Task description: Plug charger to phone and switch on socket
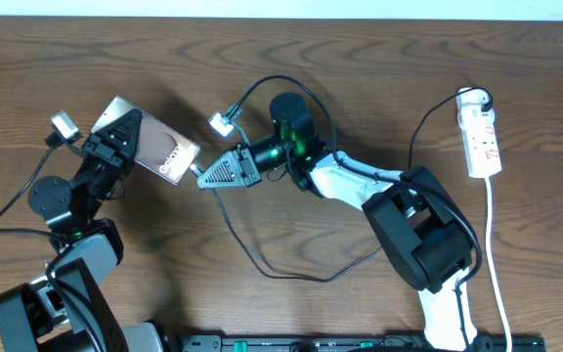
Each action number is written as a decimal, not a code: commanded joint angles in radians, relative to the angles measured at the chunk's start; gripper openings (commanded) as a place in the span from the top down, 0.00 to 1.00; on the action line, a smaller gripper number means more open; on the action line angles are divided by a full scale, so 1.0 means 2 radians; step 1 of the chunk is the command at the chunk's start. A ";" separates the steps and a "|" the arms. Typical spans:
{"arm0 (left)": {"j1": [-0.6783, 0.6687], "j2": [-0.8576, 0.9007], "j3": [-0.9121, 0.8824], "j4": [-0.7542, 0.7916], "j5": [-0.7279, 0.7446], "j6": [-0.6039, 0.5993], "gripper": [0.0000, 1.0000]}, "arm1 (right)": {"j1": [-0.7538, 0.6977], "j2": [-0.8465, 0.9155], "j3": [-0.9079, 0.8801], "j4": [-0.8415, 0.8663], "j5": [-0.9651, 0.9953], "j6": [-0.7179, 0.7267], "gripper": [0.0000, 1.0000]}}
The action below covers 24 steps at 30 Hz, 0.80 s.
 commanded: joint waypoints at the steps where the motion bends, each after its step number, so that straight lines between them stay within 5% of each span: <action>1: -0.011 -0.006 0.005 0.006 0.018 0.006 0.93 | 0.014 -0.002 0.009 0.006 0.007 0.002 0.99; 24: -0.011 -0.006 0.005 0.006 0.022 0.006 0.93 | 0.014 -0.002 0.009 0.006 -0.005 0.002 0.99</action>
